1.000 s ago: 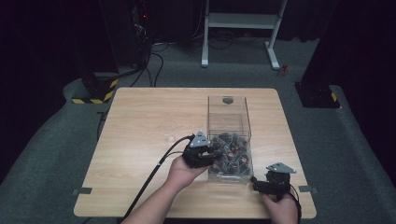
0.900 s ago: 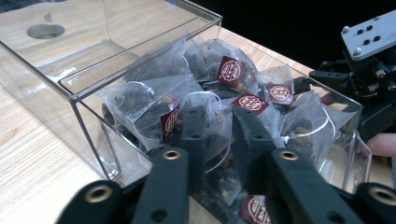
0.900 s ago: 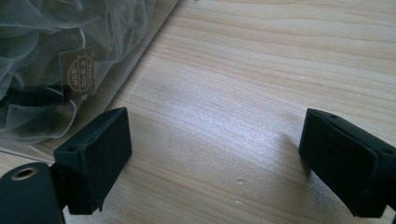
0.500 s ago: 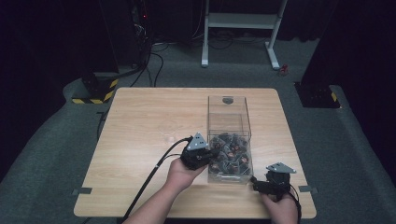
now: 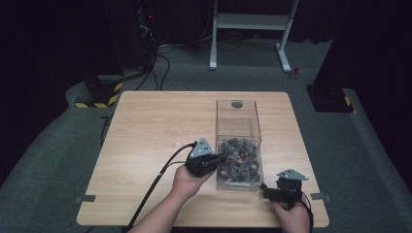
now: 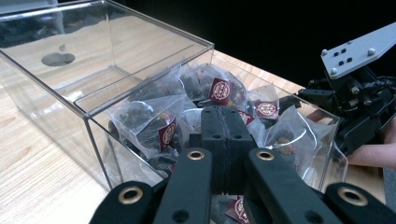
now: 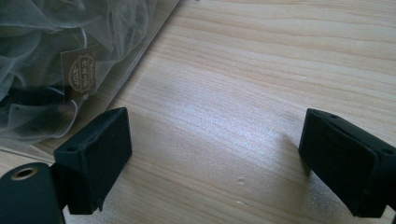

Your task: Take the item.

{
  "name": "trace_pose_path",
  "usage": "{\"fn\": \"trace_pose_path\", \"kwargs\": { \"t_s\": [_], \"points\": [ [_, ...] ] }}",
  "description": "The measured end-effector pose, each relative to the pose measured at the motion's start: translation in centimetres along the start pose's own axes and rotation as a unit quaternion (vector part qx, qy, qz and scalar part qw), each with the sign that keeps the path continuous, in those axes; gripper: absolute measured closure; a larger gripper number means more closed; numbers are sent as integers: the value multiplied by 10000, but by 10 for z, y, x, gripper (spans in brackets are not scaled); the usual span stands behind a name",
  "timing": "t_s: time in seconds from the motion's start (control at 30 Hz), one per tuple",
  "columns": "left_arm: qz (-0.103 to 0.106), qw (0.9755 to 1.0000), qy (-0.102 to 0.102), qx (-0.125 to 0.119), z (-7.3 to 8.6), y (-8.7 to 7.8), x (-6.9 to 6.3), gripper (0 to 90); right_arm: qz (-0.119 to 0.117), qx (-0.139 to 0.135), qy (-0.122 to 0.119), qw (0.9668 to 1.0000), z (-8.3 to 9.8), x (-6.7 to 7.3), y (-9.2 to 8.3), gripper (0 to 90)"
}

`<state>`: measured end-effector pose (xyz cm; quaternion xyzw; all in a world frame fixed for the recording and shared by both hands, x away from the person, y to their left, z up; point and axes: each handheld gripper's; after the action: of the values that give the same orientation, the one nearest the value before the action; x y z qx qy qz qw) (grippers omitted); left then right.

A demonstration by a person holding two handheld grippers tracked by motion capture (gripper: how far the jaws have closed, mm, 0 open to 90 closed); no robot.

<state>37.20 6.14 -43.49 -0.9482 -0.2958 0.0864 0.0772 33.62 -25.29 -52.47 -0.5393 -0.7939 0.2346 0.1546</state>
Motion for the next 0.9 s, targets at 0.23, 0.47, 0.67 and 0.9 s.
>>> {"fn": "trace_pose_path", "kwargs": {
  "t_s": [0.23, 0.47, 0.67, 0.9],
  "points": [
    [-12, 9999, 7, -110, -3, -4, -1, 898, 2, -4, -6, 10000, 0, 0, 0, 92],
    [-53, 9998, 13, -177, -4, -8, 0, 898, 1, -4, -6, 10000, 0, 0, 0, 92],
    [-94, 9997, 2, -217, -5, -12, 2, 898, 0, -3, -6, 10000, 0, 0, 0, 92],
    [-123, 9996, 23, -255, -5, -15, 4, 898, -2, -3, -7, 10000, 0, 0, 0, 93]
  ]
}}
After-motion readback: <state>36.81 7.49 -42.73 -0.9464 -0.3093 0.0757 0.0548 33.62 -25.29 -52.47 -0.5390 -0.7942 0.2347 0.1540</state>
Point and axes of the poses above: each handheld gripper's, and its own axes: y roughly forward along the jaws, z roughly out of its underside, x roughly to its left, and after that the axes turned 13 degrees about -x, right-handed
